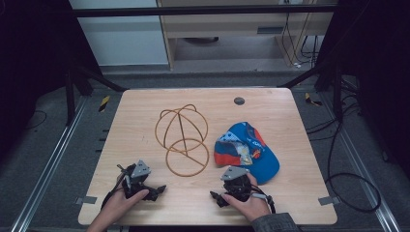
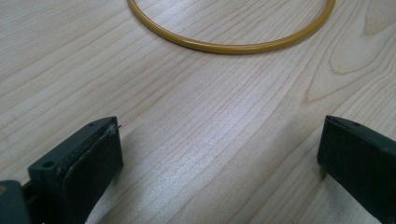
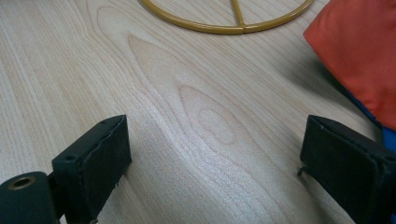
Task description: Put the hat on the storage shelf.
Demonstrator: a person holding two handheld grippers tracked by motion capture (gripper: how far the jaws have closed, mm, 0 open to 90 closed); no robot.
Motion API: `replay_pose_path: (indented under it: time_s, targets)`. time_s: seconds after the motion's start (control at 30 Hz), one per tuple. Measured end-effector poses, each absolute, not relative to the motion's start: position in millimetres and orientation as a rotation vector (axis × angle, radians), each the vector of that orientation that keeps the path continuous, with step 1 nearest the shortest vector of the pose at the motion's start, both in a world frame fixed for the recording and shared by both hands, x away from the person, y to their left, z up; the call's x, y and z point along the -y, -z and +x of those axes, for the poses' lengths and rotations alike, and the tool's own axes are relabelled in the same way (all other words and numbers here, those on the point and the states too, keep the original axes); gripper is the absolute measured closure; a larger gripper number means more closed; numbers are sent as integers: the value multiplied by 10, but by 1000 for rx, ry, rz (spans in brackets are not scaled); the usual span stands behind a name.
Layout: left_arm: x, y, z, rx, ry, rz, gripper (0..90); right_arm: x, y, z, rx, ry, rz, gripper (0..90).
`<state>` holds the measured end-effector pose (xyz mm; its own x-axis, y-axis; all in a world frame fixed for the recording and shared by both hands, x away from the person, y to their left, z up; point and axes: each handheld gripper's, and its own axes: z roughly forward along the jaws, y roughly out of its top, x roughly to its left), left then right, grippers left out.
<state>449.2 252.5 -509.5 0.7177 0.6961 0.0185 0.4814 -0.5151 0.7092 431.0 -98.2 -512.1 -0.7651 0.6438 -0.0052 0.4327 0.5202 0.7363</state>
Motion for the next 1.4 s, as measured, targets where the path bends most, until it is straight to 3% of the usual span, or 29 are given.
replay_pose_path:
  time_s: [0.7,1.1,1.4]
  targets:
    - [-2525,5093,4480,-888,-393,2220,0,989,5096,4303,-2475,-1066,938,92]
    - [-2527,5093,4473,-887,-393,2219,0,1390,4594,4302,-2357,-1044,969,115]
    - [-2527,5094,4471,-888,-393,2219,0,1663,4447,4425,-2379,-859,1022,135]
